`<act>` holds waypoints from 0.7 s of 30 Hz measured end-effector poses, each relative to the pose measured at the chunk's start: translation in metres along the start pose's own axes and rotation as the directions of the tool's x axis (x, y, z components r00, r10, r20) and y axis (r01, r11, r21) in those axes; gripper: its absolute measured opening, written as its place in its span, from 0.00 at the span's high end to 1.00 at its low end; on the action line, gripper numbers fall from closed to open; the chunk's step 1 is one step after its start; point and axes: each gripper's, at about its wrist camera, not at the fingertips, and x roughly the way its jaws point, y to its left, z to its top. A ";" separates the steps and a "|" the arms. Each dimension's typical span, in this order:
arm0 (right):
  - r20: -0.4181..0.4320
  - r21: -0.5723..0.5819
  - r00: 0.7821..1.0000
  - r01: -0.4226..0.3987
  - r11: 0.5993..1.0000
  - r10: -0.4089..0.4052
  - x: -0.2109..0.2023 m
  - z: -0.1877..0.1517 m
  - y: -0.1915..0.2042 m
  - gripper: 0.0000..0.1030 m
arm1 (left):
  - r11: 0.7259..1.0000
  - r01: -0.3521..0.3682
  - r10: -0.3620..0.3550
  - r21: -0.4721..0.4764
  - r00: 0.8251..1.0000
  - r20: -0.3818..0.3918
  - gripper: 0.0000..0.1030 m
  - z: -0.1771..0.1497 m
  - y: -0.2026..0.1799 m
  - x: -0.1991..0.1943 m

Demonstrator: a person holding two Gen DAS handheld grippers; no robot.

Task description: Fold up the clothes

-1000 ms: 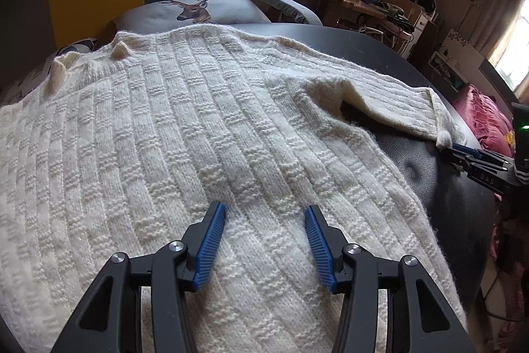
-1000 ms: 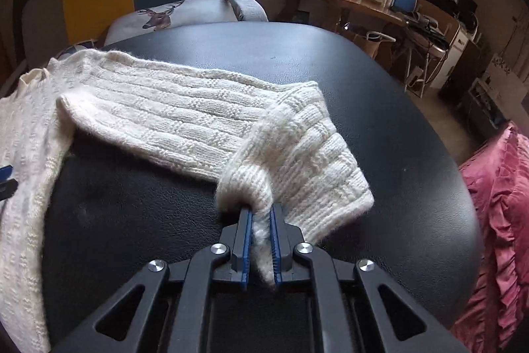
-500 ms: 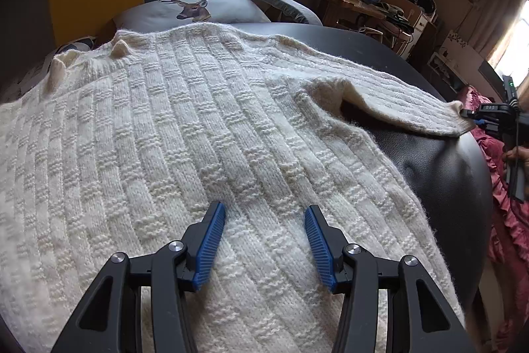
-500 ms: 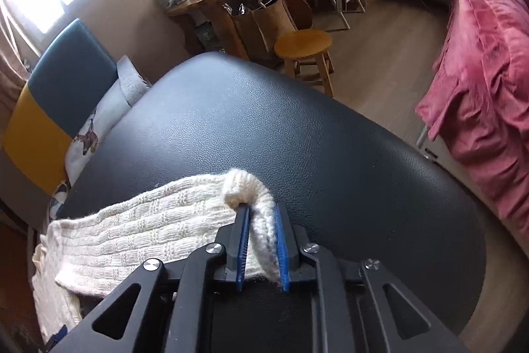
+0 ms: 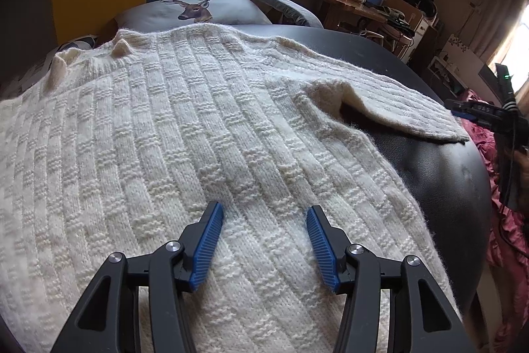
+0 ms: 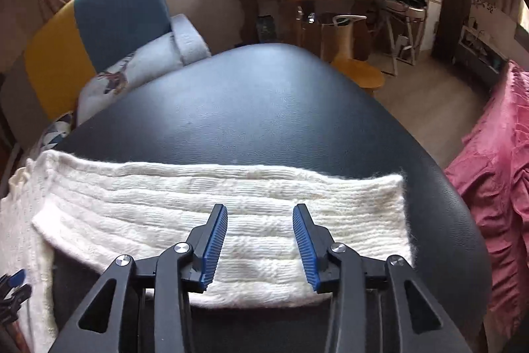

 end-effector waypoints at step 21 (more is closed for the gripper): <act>-0.002 -0.113 1.000 0.010 0.994 -0.010 0.000 -0.007 -0.010 0.55 | 0.986 0.153 -0.154 0.072 0.988 0.011 0.55 0.135 0.001 -0.004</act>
